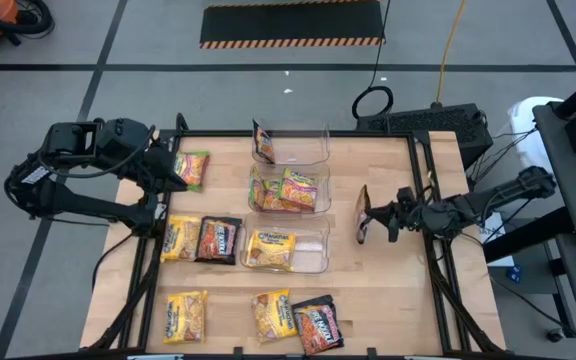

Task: Sort Maruchan noodles
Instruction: Put the black noodle pack into the top transparent bin

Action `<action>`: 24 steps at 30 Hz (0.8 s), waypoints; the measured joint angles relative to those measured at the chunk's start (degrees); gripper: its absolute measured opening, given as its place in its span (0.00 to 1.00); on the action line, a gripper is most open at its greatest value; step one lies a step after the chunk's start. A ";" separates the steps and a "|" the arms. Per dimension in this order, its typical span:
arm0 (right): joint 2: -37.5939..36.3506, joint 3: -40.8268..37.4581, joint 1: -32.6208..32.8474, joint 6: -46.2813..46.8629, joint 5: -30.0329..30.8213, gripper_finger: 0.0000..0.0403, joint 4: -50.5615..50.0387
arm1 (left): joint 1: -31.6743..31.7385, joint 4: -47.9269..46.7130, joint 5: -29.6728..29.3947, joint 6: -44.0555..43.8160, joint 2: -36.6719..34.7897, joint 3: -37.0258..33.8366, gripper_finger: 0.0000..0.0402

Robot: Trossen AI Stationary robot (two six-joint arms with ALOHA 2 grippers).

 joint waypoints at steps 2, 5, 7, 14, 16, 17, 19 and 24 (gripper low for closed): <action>-0.03 0.00 -1.01 -2.76 0.61 0.00 2.81 | 0.00 0.00 0.00 0.01 0.00 0.00 0.12; -0.03 0.00 -2.77 -6.63 0.70 0.00 6.52 | 0.00 0.00 -0.02 0.01 0.00 0.00 0.12; -0.03 0.00 -3.98 -8.30 0.66 0.00 8.47 | 0.00 0.01 -0.02 -0.10 0.00 0.00 0.12; -0.02 0.00 -6.74 -14.65 0.18 0.00 16.71 | -0.01 0.04 -0.07 -0.25 0.00 0.00 0.12; 0.02 0.00 -7.40 -17.54 0.15 0.00 20.35 | -0.01 0.31 -0.07 -0.25 0.00 0.00 0.12; 0.12 0.00 -7.75 -19.15 0.13 0.00 22.30 | -0.02 0.58 -0.08 -0.25 0.00 0.00 0.12; 0.21 0.02 -8.32 -22.75 0.11 0.00 26.17 | -0.02 1.29 -0.11 -0.23 0.00 0.00 0.12; 0.81 0.11 -9.83 -28.86 0.09 0.00 31.11 | -0.01 2.69 -0.11 0.06 0.00 0.00 0.12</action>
